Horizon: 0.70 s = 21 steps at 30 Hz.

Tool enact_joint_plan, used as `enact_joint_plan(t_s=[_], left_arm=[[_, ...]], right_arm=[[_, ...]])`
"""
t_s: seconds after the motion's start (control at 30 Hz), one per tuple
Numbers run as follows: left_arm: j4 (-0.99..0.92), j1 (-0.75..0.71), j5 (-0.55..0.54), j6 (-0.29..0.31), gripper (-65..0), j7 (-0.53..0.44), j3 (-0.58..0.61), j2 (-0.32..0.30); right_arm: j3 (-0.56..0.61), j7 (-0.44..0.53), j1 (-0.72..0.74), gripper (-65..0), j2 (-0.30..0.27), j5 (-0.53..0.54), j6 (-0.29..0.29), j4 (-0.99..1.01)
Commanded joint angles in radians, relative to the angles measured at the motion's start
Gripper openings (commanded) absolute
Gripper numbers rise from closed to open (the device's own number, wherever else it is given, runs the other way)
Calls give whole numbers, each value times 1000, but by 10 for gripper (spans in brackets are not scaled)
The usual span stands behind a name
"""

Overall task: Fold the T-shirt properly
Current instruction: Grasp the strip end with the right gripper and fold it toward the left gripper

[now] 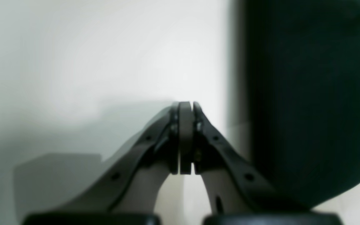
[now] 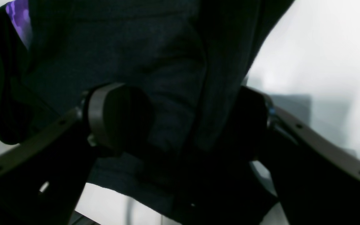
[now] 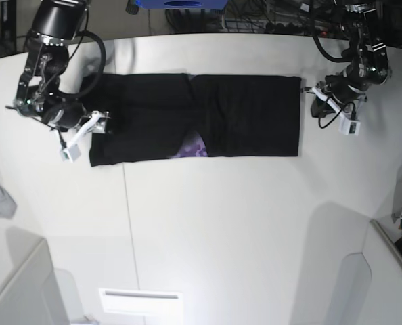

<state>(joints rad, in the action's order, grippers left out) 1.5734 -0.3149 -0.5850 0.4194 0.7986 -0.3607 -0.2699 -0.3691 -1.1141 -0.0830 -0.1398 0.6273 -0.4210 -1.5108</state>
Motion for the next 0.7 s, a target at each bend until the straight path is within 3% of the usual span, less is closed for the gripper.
enact_joint_plan(t_s=[0.0,0.07,0.2,0.23,0.4,0.47,0.57,0.67], left_arm=[[3,-3,18,-3,-650,38,30,-4],[3,0,18,-4,-650,38,71,1],[2,13,18,-4,-650,40,117,28],[2,20,18,-4,-650,40,122,34],[-3,61,18,-7,-650,43,216,64],[-15,76,18,-58,-650,43,260,65],[-18,118,17,-135,-650,43,329,65],[-11,144,13,-142,-650,43,358,65]], right_arm=[[2,-36,-1,-203,-4,-22,3,6],[0,-39,1,-294,-4,-22,3,22],[-5,-34,39,-599,-13,-24,3,126],[-14,-31,56,-650,-17,-28,3,154],[-57,-22,87,-650,-76,-30,11,175],[-57,-30,88,-650,-91,-30,18,114],[-57,-87,85,-650,-91,-31,89,-7],[-20,-134,84,-650,-83,-31,126,-121]])
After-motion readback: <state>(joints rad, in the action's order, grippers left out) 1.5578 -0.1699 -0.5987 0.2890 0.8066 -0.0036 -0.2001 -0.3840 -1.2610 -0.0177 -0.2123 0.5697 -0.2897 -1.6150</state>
